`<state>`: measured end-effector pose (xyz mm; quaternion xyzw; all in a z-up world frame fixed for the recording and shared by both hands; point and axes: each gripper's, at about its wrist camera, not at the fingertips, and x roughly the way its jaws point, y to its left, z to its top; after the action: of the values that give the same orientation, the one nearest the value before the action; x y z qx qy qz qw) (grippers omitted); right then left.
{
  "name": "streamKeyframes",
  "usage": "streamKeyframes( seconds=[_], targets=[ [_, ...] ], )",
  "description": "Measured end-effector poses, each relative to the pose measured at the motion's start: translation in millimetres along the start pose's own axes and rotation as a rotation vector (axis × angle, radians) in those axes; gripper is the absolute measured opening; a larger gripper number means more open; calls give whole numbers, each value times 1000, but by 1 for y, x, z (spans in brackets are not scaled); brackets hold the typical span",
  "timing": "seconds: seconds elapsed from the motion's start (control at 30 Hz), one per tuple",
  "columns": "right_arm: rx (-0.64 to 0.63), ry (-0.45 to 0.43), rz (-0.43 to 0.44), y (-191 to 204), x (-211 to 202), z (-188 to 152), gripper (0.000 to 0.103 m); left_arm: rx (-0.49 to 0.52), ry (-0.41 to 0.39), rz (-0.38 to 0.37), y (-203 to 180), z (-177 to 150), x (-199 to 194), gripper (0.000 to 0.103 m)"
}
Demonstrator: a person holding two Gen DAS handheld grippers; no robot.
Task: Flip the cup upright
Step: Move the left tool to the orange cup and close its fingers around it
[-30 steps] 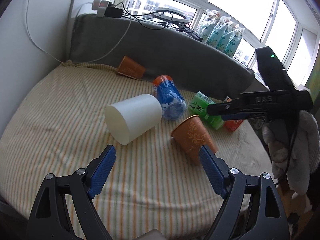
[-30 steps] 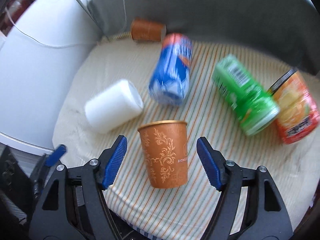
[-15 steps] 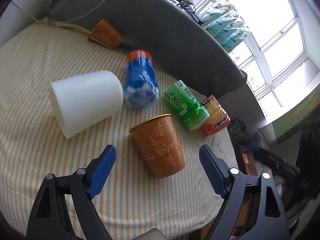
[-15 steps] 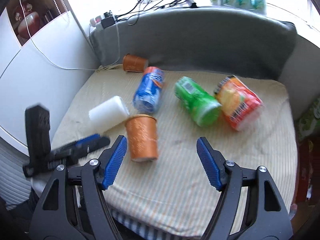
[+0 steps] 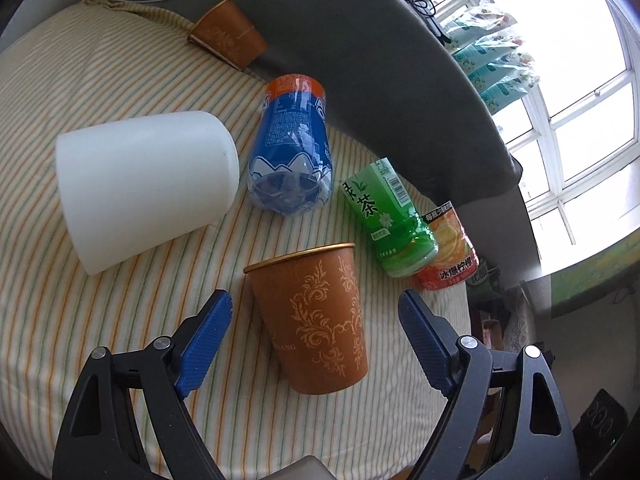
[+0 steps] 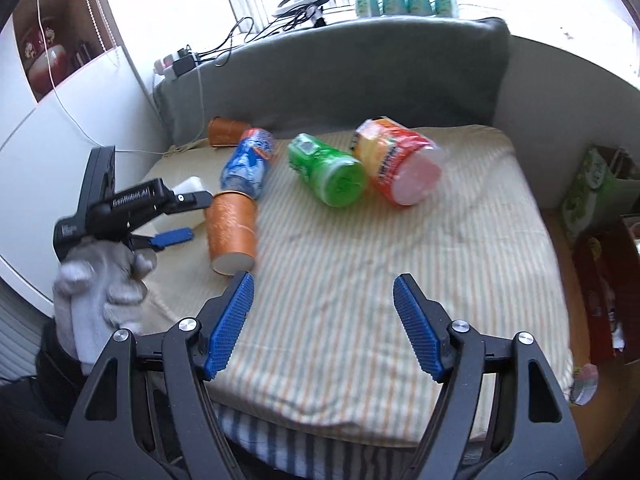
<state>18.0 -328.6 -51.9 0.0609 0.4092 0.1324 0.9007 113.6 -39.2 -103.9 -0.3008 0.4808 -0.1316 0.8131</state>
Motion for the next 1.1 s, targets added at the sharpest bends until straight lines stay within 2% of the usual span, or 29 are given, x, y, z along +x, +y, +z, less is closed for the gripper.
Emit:
streamKeyframes(
  seconds=[0.3, 0.6, 0.97, 1.1],
  targets=[
    [-7, -49, -73, -6, -6, -18, 76, -12, 20, 37, 3, 4, 20, 85],
    [-13, -43, -79, -4, 3, -26, 76, -38, 18, 48, 11, 7, 28, 83],
    [11, -50, -94, -10, 4, -25, 76, 15, -3, 57, 1, 4, 26, 67],
    [16, -54, -96, -11, 4, -24, 76, 56, -22, 68, -7, 1, 24, 67]
  ],
)
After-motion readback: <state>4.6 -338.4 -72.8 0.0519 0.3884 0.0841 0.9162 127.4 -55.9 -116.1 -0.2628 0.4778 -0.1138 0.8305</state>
